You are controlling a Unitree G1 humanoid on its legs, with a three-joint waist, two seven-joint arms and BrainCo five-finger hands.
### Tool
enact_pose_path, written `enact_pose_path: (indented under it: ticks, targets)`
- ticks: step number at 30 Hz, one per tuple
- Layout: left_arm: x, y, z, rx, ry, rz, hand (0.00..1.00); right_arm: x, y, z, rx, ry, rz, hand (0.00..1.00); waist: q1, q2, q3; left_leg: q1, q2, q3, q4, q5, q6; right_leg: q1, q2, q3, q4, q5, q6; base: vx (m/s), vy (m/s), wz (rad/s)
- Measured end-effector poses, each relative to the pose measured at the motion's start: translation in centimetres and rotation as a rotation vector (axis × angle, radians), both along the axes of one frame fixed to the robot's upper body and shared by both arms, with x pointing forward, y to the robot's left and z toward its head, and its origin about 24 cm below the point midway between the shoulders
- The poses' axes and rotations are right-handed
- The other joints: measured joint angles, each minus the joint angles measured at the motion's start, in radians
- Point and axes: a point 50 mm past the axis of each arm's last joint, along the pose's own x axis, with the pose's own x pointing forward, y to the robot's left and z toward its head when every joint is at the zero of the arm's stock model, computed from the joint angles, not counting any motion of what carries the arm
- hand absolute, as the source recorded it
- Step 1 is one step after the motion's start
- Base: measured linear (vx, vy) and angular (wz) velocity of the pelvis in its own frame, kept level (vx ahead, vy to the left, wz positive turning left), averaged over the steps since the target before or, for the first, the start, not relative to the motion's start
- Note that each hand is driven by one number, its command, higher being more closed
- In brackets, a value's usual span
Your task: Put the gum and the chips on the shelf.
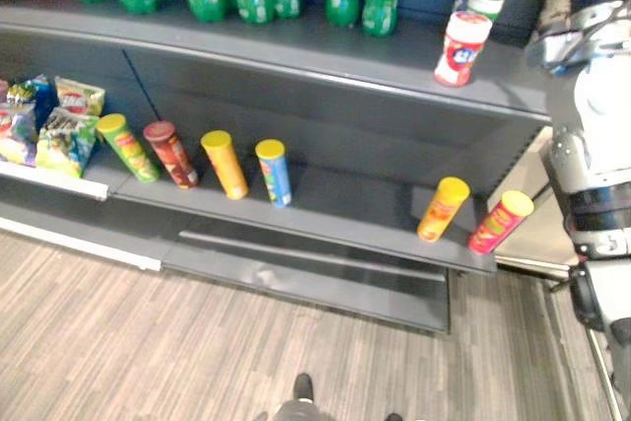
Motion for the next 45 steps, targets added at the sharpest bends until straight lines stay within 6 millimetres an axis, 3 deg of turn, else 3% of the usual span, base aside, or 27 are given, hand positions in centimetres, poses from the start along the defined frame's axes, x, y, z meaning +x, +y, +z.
enact_pose_path:
  ticks: [3, 6, 8, 9, 11, 15, 22, 24, 26, 30, 32, 36, 39, 43, 45]
  targets:
    - [-0.3, 0.2, 0.0, 0.007, 0.01, 0.001, 0.0, -1.5, 1.2, -1.8, 0.069, -0.008, 0.147, 0.0, -0.002, -0.009, -0.03, 0.002, 0.001, 0.011, 0.0, -0.006, -0.007, 0.0, 0.0, 0.007, -0.004, 0.0, 0.0, 0.06, 0.003, -0.1]
    - [-0.8, 0.2, -0.1, 0.007, 0.028, 0.004, 0.0, -2.4, 4.3, -5.8, 0.094, 0.119, 0.352, 0.0, -0.003, -0.012, -0.05, 0.016, 0.004, 0.027, 0.0, -0.011, -0.009, 0.004, 0.004, 0.028, -0.006, 0.0, 0.0, 0.07, -0.011, -0.19]
    - [-1.3, 0.0, -0.2, 0.0, 0.038, 0.021, 0.0, -3.2, 8.1, -10.1, 0.058, 0.295, 0.511, 0.0, -0.024, -0.012, -0.054, 0.02, 0.007, 0.034, 0.0, -0.015, -0.01, 0.003, 0.005, 0.035, 0.001, 0.0, -0.001, 0.03, -0.005, -0.09]
    - [-1.3, 0.0, -0.2, 0.0, 0.04, 0.02, 0.0, -3.3, 8.5, -10.6, 0.055, 0.317, 0.53, 0.0, -0.024, -0.012, -0.054, 0.02, 0.006, 0.035, 0.0, -0.015, -0.01, 0.002, 0.005, 0.036, 0.001, 0.0, -0.001, 0.03, 0.005, -0.07]
    - [-1.3, 0.0, -0.2, -0.005, 0.038, 0.024, 0.0, -3.8, 10.6, -14.1, 0.035, 0.48, 0.632, 0.0, -0.024, -0.014, -0.055, 0.023, 0.008, 0.047, 0.0, -0.017, -0.01, -0.004, 0.005, 0.047, 0.002, 0.0, -0.001, 0.0, 0.017, -0.13]
    - [-1.5, 0.0, -0.2, -0.009, 0.032, 0.035, 0.0, -4.9, 12.2, -18.5, 0.052, 0.672, 0.761, 0.0, -0.028, -0.018, -0.057, 0.019, 0.008, 0.056, 0.0, -0.018, -0.009, -0.016, 0.004, 0.059, 0.006, -0.001, 0.001, 0.01, 0.02, -0.1]
    - [-2.3, 0.0, -0.3, -0.031, 0.045, 0.096, 0.0, -9.4, 14.3, -27.5, 0.028, 1.021, 0.958, 0.0, -0.046, -0.015, -0.059, 0.023, 0.01, 0.085, 0.0, -0.026, -0.01, -0.028, 0.006, 0.088, 0.006, -0.001, 0.003, 0.04, 0.011, -0.12]
    - [-2.7, -0.1, -0.4, -0.043, 0.056, 0.122, 0.0, -10.5, 14.1, -31.4, 0.052, 1.2, 0.95, 0.0, -0.053, -0.015, -0.063, 0.034, 0.008, 0.098, 0.0, -0.034, -0.01, -0.023, 0.004, 0.095, 0.005, -0.002, 0.002, 0.04, 0.023, -0.12]
    - [-3.3, -0.2, -0.5, -0.052, 0.077, 0.14, 0.0, -13.3, 13.1, -37.9, 0.089, 1.498, 0.898, 0.0, -0.06, -0.008, -0.077, 0.036, 0.003, 0.108, 0.0, -0.042, -0.009, -0.02, 0.0, 0.107, 0.002, -0.006, -0.004, 0.07, 0.036, -0.15]
    - [-3.3, -0.2, -0.5, -0.055, 0.079, 0.134, 0.0, -16.4, 10.9, -43.5, 0.137, 1.762, 0.775, 0.0, -0.082, -0.003, -0.077, 0.036, -0.002, 0.108, 0.0, -0.049, -0.003, -0.015, -0.004, 0.106, -0.004, -0.006, -0.004, 0.06, 0.032, 0.01]
    - [-3.2, -0.3, -0.5, -0.057, 0.078, 0.13, 0.0, -17.5, 8.5, -46.5, 0.163, 1.857, 0.527, 0.0, -0.083, 0.002, -0.077, 0.035, -0.004, 0.107, 0.0, -0.051, -0.002, -0.015, -0.006, 0.105, -0.005, -0.007, -0.003, 0.05, 0.018, 0.01]
    - [-3.1, -0.5, -0.6, -0.069, 0.074, 0.123, 0.0, -17.7, 4.3, -48.2, 0.198, 1.858, 0.197, 0.0, -0.087, 0.014, -0.079, 0.036, -0.011, 0.105, 0.0, -0.056, 0.001, -0.014, -0.012, 0.104, -0.004, -0.011, 0.003, 0.05, 0.024, 0.02]
    - [-3.0, -0.7, -0.6, -0.087, 0.067, 0.118, 0.0, -19.3, 0.9, -49.8, 0.221, 1.925, -0.03, 0.0, -0.087, 0.023, -0.082, 0.045, -0.022, 0.102, 0.0, -0.059, -0.001, -0.01, -0.023, 0.101, 0.006, -0.02, 0.009, 0.07, 0.037, 0.03]
    - [-3.2, -0.7, -0.7, -0.097, 0.075, 0.117, 0.0, -21.9, -0.6, -51.5, 0.227, 2.047, -0.203, 0.0, -0.091, 0.028, -0.081, 0.064, -0.031, 0.098, 0.0, -0.07, -0.003, 0.007, -0.032, 0.097, 0.008, -0.027, 0.018, 0.06, 0.023, 0.03]
    - [-3.4, -0.8, -0.8, -0.104, 0.085, 0.126, 0.0, -22.1, -1.2, -51.6, 0.233, 2.048, -0.285, 0.0, -0.104, 0.03, -0.081, 0.069, -0.036, 0.097, 0.0, -0.075, -0.001, 0.011, -0.037, 0.097, 0.007, -0.029, 0.022, 0.06, 0.029, 0.01]
